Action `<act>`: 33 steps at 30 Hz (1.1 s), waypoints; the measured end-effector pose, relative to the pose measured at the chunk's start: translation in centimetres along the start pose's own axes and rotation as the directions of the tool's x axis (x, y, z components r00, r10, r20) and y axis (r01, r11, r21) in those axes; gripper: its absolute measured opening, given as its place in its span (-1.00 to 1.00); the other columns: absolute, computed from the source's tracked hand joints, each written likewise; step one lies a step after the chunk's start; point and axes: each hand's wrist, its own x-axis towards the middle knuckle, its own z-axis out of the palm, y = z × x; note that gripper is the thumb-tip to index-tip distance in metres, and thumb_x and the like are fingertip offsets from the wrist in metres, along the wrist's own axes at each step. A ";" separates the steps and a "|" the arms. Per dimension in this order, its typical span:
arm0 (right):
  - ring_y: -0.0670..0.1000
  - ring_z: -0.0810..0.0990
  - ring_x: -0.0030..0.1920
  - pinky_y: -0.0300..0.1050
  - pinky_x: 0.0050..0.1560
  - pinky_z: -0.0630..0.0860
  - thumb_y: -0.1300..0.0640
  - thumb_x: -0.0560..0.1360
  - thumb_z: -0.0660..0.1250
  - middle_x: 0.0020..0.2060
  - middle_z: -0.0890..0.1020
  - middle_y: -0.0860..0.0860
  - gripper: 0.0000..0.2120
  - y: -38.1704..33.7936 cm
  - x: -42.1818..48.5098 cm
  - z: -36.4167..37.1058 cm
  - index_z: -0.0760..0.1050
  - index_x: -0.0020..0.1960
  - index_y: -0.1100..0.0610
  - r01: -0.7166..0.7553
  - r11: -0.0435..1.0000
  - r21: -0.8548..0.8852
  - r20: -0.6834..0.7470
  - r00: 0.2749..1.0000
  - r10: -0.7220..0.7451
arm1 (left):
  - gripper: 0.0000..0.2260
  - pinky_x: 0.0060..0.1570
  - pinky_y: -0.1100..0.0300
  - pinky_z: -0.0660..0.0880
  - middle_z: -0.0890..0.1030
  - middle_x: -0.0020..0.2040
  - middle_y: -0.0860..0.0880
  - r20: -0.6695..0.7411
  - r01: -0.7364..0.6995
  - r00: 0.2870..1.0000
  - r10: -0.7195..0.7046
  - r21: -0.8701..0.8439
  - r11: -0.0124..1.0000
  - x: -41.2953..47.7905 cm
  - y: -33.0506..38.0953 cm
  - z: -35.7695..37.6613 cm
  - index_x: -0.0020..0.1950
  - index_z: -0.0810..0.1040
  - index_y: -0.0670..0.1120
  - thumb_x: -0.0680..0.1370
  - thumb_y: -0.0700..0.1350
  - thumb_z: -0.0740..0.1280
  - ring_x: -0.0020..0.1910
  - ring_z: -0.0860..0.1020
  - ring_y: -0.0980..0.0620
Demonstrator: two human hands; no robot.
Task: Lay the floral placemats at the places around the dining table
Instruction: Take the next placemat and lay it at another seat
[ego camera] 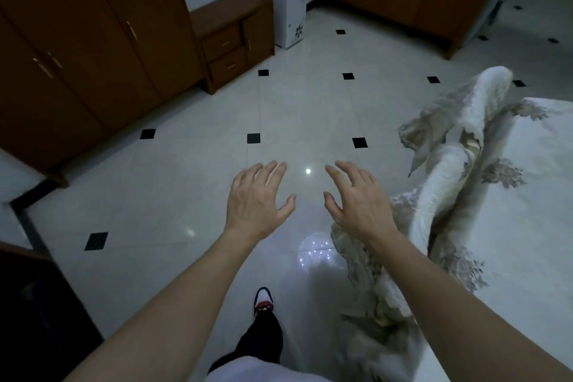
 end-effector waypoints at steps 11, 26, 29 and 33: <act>0.15 0.52 0.25 0.08 0.23 0.45 -0.05 0.52 0.26 0.28 0.54 0.14 -0.53 0.0 13.0 3.5 0.44 0.38 0.13 -0.135 0.990 -0.032 0.022 0.990 0.136 | -0.45 0.28 -0.05 0.40 0.54 0.34 -0.04 0.057 -0.113 0.992 0.116 -0.058 0.992 14.6 -7.3 2.9 0.41 0.45 -0.04 0.50 0.21 0.20 0.28 0.50 -0.12; 0.13 0.47 0.33 0.09 0.30 0.41 -0.05 0.52 0.20 0.31 0.51 0.12 -0.54 14.3 27.6 8.1 0.45 0.36 0.12 -0.271 0.962 -0.035 -0.002 0.962 0.271 | -0.46 0.27 -0.04 0.42 0.55 0.32 -0.03 0.062 -0.278 0.956 0.285 -0.104 0.955 36.1 -3.2 11.9 0.41 0.46 -0.04 0.51 0.20 0.23 0.26 0.51 -0.10; 0.13 0.48 0.31 0.07 0.30 0.41 -0.06 0.52 0.18 0.29 0.53 0.11 -0.54 19.1 30.9 8.8 0.46 0.35 0.12 -0.303 0.953 -0.019 0.009 0.953 0.304 | -0.46 0.27 -0.04 0.42 0.55 0.33 -0.03 0.108 -0.290 0.948 0.300 -0.097 0.952 42.0 -0.8 14.1 0.41 0.45 -0.04 0.51 0.20 0.22 0.26 0.51 -0.10; 0.12 0.48 0.30 0.09 0.30 0.41 -0.06 0.52 0.19 0.28 0.53 0.10 -0.53 25.3 34.0 8.8 0.45 0.36 0.11 -0.358 0.934 -0.012 0.011 0.934 0.358 | -0.45 0.26 -0.04 0.43 0.56 0.32 -0.03 0.142 -0.331 0.929 0.343 -0.097 0.939 48.8 2.9 16.5 0.41 0.46 -0.04 0.51 0.22 0.19 0.26 0.52 -0.10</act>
